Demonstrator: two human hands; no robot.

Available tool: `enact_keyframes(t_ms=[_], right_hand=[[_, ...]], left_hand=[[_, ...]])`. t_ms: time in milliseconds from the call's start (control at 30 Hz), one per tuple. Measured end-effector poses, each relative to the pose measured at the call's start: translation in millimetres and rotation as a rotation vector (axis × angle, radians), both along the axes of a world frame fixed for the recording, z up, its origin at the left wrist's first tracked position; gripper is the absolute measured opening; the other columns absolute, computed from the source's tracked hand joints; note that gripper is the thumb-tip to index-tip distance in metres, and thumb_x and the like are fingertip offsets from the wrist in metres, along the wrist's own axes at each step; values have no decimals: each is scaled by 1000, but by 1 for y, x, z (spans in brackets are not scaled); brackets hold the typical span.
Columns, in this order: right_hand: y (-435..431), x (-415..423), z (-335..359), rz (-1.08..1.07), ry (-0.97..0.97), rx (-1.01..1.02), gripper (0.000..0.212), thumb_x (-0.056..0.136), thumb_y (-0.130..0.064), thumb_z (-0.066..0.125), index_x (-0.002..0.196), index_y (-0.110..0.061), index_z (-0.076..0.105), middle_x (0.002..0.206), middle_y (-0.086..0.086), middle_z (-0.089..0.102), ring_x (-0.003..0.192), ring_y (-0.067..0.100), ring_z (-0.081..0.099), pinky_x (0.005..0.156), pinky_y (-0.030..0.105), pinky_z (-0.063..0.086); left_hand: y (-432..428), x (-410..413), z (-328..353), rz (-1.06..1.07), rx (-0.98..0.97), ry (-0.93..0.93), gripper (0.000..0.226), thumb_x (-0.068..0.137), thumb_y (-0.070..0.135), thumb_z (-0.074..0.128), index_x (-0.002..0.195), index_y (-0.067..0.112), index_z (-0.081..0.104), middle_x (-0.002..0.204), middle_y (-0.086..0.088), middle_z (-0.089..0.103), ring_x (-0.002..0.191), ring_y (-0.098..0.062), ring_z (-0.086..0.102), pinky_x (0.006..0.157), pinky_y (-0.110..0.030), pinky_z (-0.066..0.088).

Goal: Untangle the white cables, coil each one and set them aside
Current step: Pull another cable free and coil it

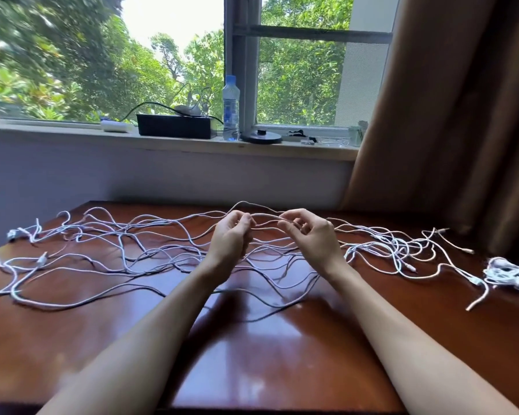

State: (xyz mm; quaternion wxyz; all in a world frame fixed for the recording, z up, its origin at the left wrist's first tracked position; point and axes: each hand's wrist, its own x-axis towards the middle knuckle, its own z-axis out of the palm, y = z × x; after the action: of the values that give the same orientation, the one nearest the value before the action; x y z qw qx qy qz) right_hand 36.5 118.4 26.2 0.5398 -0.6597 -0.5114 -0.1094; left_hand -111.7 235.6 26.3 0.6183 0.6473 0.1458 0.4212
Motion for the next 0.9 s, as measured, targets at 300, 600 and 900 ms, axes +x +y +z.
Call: enact_keyframes(t_ms=[300,600,900], right_hand=[[-7,-7,-6,118,321,32,7,97,-21,66,104,-20,64,76,-2,65,54,12,57,51,31,46],[-11,-2,-8,-127,140,-33,8,88,-37,76,88,-29,77,67,-8,66,59,1,60,64,28,52],[-2,-10,-15,-8,-50,-126,18,93,-10,68,108,-18,76,98,-7,67,79,6,63,77,7,44]], left_hand=[[11,-11,10,-123,-326,-168,28,107,18,34,83,14,47,44,3,32,36,-8,20,45,-22,9],[-3,-14,10,-483,-503,-144,52,100,39,41,60,9,56,43,-2,26,46,-16,21,55,-33,15],[10,-17,17,-486,-759,-481,54,107,41,33,80,10,69,49,1,28,39,-11,21,42,-24,19]])
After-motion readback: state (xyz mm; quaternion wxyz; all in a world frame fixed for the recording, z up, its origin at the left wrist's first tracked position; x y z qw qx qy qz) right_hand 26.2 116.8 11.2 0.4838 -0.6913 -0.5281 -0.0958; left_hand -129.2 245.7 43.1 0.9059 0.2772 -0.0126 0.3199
